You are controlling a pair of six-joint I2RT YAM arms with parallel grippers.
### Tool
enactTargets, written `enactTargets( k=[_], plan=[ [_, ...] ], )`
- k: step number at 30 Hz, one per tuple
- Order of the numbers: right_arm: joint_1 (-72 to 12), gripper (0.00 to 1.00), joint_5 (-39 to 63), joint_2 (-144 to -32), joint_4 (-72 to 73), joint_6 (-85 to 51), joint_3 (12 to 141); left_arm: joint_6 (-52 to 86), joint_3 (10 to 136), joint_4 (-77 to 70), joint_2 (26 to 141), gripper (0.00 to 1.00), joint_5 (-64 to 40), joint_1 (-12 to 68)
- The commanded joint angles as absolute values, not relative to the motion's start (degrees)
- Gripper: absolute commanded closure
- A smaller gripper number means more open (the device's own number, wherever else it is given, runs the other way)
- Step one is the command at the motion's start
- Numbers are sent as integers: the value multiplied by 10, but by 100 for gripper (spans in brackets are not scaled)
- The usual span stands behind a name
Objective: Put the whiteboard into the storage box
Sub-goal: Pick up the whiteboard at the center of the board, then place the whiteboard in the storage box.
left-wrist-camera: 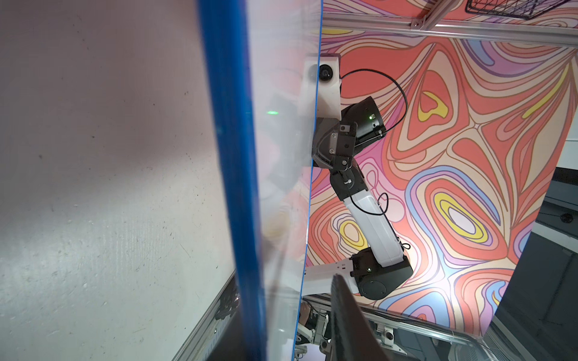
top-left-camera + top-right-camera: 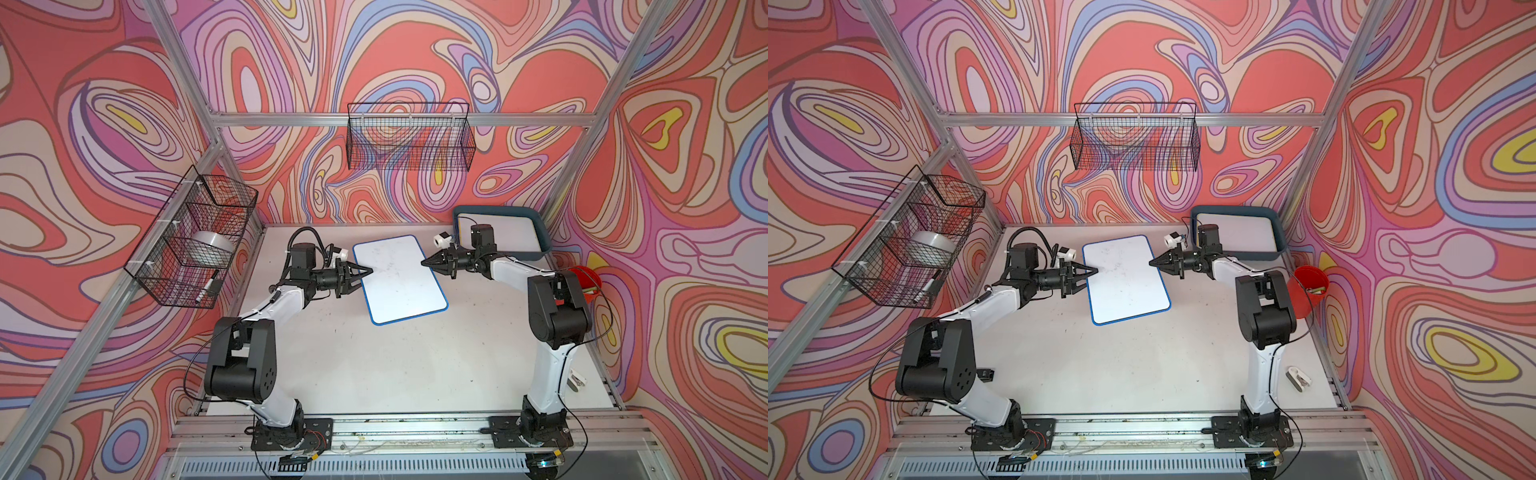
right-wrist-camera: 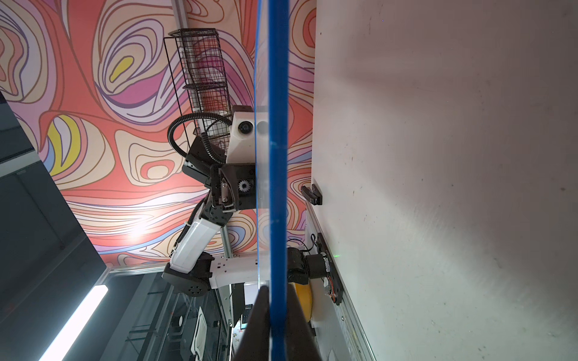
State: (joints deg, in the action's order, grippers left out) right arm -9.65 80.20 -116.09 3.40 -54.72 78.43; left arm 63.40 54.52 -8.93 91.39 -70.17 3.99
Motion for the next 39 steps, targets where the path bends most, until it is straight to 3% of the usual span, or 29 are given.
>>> enactTargets(
  k=[1, 7, 14, 18, 21, 25, 27, 39],
  plan=[
    [-78, 100, 796, -1129, 37, -535, 780, 594, 545, -54, 891, 64, -663, 9],
    [-26, 100, 771, -1117, 203, -668, 732, 485, 553, 107, 849, 62, -601, -34],
    [35, 100, 714, -1174, 619, -1007, 703, 455, 546, 142, 841, 61, -595, -45],
    [54, 100, 665, -1207, 720, -1090, 719, 452, 542, 142, 841, 61, -589, -45],
    [62, 100, 629, -1182, 608, -997, 715, 450, 542, 144, 842, 61, -591, -45],
    [64, 100, 559, -1108, 239, -723, 759, 448, 541, 144, 839, 61, -585, -46],
    [64, 100, 511, -1086, 125, -647, 788, 448, 539, 143, 842, 61, -586, -45],
    [110, 100, 346, -1037, 95, -678, 769, 454, 527, 117, 847, 60, -588, -45]
  ],
)
